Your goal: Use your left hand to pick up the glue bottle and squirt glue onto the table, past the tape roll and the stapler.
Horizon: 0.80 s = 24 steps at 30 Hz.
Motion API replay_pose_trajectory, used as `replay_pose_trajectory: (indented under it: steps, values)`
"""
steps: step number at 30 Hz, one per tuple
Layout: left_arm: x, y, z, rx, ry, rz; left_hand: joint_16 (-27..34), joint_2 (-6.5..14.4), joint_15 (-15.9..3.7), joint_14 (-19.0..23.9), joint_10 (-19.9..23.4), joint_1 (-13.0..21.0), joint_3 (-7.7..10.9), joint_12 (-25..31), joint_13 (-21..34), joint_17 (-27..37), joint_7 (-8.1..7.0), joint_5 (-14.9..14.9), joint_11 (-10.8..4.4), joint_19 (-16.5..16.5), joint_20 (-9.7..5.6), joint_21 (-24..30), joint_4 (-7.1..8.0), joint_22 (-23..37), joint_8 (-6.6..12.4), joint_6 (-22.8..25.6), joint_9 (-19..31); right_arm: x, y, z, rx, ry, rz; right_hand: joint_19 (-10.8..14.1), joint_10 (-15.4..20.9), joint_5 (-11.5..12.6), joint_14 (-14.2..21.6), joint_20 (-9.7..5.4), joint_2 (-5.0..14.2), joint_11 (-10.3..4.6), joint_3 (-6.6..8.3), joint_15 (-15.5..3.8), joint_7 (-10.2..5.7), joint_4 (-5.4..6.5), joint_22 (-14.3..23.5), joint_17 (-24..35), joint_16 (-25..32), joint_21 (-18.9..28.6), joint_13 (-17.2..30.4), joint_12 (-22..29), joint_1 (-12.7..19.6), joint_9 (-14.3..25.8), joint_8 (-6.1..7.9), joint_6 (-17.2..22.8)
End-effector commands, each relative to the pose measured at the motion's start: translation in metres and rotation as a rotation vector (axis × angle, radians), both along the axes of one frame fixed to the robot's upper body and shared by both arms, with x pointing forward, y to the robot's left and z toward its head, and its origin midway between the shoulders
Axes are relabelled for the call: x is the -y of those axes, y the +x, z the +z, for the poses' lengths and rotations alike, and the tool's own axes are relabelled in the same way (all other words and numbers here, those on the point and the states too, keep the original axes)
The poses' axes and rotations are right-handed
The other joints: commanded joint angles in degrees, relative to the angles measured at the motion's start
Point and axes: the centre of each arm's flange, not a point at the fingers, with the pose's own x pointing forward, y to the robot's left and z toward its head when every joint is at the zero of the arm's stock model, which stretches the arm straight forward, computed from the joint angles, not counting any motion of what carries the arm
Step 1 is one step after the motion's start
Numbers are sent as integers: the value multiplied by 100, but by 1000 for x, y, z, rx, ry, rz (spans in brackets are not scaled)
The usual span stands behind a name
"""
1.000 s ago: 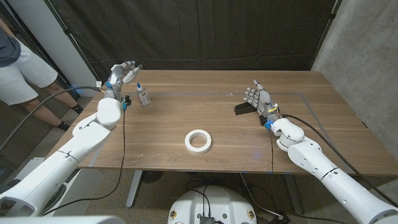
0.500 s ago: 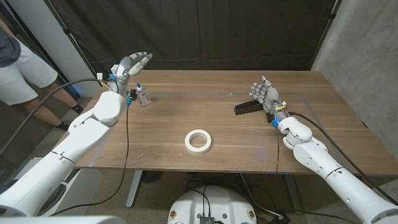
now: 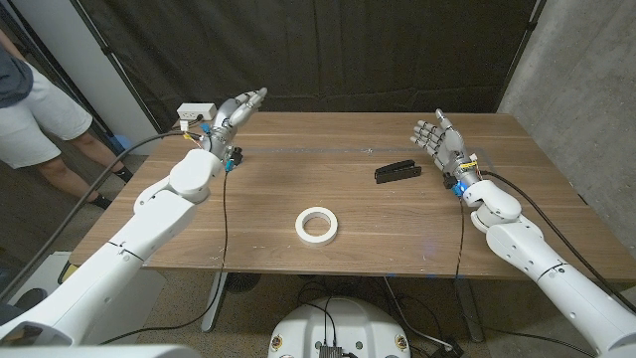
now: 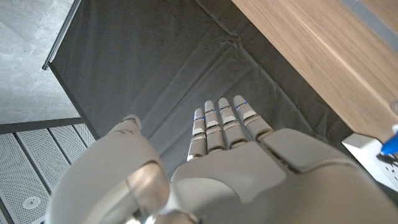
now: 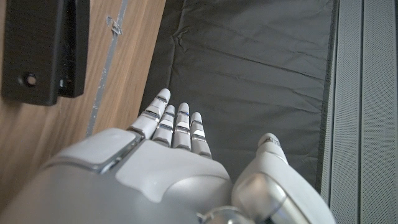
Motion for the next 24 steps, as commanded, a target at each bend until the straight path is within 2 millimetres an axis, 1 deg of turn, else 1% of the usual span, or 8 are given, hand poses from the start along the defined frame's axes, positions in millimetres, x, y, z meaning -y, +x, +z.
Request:
replay_pose_trajectory:
  steps: [1,3,6,8,10,17,24]
  values:
    - [25,29,-14,-60,2,-105,-14,29,1,-147,-169,-155,-77,-19,-8,10,0,43,12,-157,-3,-60,23,17,-12,-127,-7,-5,-10,20,64,-5,-7,1,-2,-19,-5,-13,-17,19,-27,13,-16,-2,22,16,-7,4,22,-19,-7,29,11,24]
    - [22,35,-17,-60,-14,-138,-26,26,18,-236,-198,-205,-105,-10,-10,9,8,51,13,-229,-7,-73,26,16,-14,-183,-9,-11,-9,22,66,6,-1,3,-4,-19,-5,-15,-18,15,-29,21,-11,-1,22,16,-6,5,22,-20,-10,29,9,22]
    - [18,40,-19,-54,-16,-160,-28,24,11,-318,-277,-260,-136,-16,-12,8,0,61,2,-290,-27,-78,27,15,-13,-241,-12,-14,-8,22,70,19,-4,5,-4,-19,1,-16,-19,10,-31,17,-13,1,22,16,-2,7,22,-20,-13,29,9,23]
    - [17,43,-18,-55,-12,-164,-29,24,5,-377,-349,-296,-157,-25,-14,6,-6,69,-31,-351,-38,-86,25,14,-12,-282,-14,-15,-8,21,77,26,-11,8,1,-19,1,-17,-20,14,-32,13,-8,1,22,16,-1,9,22,-17,-15,29,9,24]
    - [16,45,-18,-48,-17,-166,-31,26,3,-430,-402,-325,-173,-29,-16,5,-5,75,-25,-413,-63,-97,23,13,-3,-293,-16,-17,-8,20,73,41,-14,13,13,-19,7,-31,-21,8,-34,1,-5,2,22,16,3,12,21,-13,-18,29,7,23]
    - [14,41,-19,-19,-27,-171,-34,35,-6,-532,-464,-375,-199,-21,-20,3,-24,86,-44,-514,-71,-106,19,12,16,-303,-19,-30,-11,16,62,24,-5,14,22,-19,13,-42,-23,18,-38,-4,-4,4,22,16,7,14,21,-9,-23,28,8,28]
    - [7,45,-29,-45,-38,-160,-16,41,-15,-536,-457,-399,-212,-1,-22,1,-20,92,-65,-538,-84,-98,13,11,45,-251,-21,-40,-4,12,26,16,-11,17,24,-18,13,-40,-24,15,-40,-4,-2,5,22,15,9,16,21,-9,-26,28,6,27]
